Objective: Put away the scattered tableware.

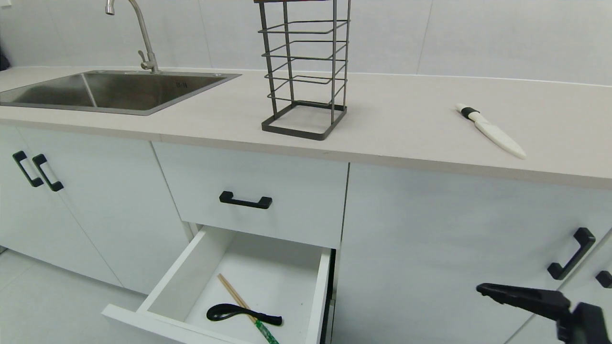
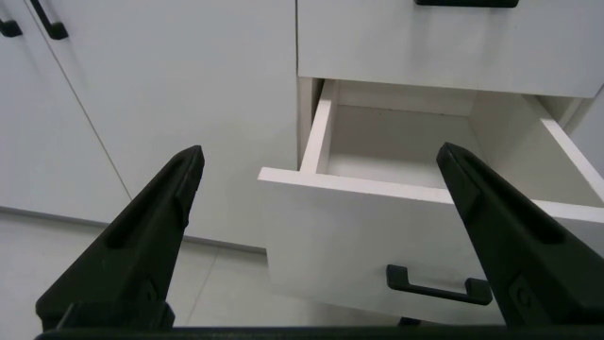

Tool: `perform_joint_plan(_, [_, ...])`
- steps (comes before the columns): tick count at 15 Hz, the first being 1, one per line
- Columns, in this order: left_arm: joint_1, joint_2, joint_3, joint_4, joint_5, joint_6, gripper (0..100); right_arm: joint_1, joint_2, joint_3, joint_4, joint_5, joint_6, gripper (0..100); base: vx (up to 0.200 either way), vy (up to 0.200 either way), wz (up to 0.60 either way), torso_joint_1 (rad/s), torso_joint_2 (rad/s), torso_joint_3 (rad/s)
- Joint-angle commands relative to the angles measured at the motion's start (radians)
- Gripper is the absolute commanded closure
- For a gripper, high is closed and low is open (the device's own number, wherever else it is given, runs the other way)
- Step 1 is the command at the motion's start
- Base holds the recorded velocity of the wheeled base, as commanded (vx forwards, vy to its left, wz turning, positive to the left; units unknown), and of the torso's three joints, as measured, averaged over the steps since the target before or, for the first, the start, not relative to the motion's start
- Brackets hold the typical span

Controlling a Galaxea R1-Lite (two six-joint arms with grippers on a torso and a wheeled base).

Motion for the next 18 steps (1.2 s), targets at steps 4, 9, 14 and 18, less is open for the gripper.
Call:
perform_joint_plan(4, [0.0, 0.001, 0.0, 0.0, 0.0, 0.0, 0, -0.167, -0.588, 0.068, 0.376, -0.039, -0.001, 0, 0.0, 0.0, 0.0, 0.0, 0.0, 0.0])
perform_joint_plan(9, [0.0, 0.001, 0.0, 0.0, 0.0, 0.0, 0, -0.731, -0.754, 0.039, 0.405, 0.056, 0.018, 0, 0.0, 0.0, 0.0, 0.0, 0.0, 0.0])
perform_joint_plan(14, [0.0, 0.001, 0.0, 0.0, 0.0, 0.0, 0, -1.047, -0.896, 0.057, 0.324, 0.325, -0.047, 0, 0.0, 0.0, 0.0, 0.0, 0.0, 0.0])
perform_joint_plan(18, [0.0, 0.001, 0.0, -0.002, -0.002, 0.0, 0, -0.963, -0.873, 0.043, 0.245, 0.414, -0.097, 0, 0.0, 0.0, 0.0, 0.0, 0.0, 0.0])
